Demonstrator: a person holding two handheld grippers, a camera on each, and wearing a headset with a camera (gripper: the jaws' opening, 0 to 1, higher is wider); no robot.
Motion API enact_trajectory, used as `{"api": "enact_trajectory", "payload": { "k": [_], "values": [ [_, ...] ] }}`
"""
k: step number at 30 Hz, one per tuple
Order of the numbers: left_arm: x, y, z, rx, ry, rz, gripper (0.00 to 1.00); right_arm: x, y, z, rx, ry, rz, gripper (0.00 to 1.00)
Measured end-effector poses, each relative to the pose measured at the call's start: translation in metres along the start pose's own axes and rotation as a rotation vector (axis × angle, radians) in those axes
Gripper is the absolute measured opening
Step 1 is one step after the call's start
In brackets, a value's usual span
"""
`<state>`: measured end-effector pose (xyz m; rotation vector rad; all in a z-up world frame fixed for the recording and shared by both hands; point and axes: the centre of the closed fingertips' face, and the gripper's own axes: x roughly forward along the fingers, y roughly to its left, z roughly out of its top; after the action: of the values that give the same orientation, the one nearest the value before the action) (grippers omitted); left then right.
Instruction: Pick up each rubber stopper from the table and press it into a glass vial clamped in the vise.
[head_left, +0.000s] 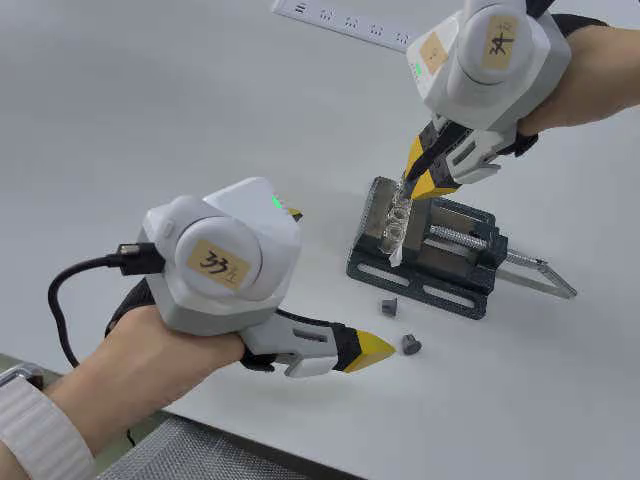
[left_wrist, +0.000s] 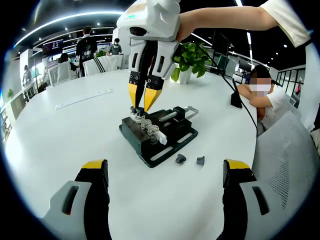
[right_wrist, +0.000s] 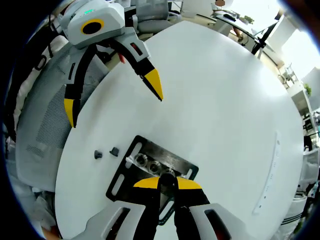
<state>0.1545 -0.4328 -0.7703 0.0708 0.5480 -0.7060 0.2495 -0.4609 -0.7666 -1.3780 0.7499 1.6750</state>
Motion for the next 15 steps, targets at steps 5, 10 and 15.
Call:
{"api": "enact_trajectory", "payload": {
  "k": [5,10,15],
  "values": [
    [-0.0003,0.0,-0.0023,-0.005,0.003,-0.001,0.95,0.0012,-0.0009,-0.001,-0.013,0.014,0.001,0.05],
    [0.0,0.0,-0.0036,-0.006,0.004,-0.003,0.94,0.0037,-0.0002,-0.0016,-0.019,0.026,0.008,0.05],
    [0.0001,0.0003,-0.0037,-0.009,0.004,-0.003,0.94,0.0047,-0.0007,-0.0006,-0.028,0.041,0.013,0.05]
  ]
}}
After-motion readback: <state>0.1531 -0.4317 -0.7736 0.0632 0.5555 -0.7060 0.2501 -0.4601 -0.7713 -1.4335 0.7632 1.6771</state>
